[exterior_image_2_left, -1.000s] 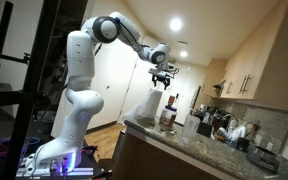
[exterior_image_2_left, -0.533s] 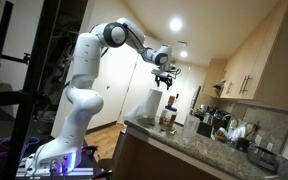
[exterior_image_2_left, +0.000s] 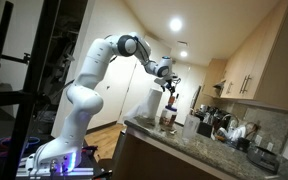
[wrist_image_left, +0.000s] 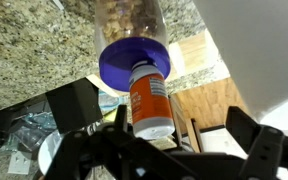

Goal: Put the white and orange can on the countertop

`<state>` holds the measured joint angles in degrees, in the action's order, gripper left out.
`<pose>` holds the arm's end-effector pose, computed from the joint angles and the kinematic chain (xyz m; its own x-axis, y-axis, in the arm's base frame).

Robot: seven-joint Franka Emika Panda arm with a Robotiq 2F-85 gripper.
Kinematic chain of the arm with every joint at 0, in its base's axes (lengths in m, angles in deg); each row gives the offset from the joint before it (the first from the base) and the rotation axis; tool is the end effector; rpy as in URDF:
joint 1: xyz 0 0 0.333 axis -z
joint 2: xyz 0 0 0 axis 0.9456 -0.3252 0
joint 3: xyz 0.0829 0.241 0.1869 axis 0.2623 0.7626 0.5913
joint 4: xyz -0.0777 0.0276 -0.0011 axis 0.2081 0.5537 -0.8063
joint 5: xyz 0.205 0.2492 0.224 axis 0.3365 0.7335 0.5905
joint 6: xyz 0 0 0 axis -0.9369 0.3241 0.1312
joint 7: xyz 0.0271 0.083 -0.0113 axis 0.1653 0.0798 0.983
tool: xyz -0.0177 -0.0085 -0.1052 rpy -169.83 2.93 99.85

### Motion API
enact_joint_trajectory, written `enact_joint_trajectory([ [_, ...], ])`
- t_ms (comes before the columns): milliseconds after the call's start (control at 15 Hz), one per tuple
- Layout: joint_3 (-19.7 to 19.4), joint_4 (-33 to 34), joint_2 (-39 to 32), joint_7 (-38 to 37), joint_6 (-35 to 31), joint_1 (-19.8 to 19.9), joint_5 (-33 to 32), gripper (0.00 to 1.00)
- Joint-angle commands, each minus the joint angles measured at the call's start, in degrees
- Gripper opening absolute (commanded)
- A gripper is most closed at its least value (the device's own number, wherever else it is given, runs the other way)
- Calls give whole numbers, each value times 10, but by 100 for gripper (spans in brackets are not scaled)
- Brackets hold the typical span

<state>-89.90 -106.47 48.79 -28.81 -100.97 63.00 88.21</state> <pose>0.6324 0.0784 0.5831 0.7682 0.0102 0.6401 0.0899 -0.9917 -0.0921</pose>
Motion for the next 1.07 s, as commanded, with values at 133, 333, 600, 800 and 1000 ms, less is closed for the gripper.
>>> enact_joint_trajectory([
  [133, 8, 49, -53, -94, -30, 13, -76, 100],
  [333, 2, 73, -78, -131, -36, 9, -104, 100],
  [600, 1, 86, -101, -146, -49, 7, -104, 100],
  [800, -8, 98, -124, -177, -66, -6, -127, 100],
  [1000, -20, 111, -144, -212, -93, -18, -147, 100],
])
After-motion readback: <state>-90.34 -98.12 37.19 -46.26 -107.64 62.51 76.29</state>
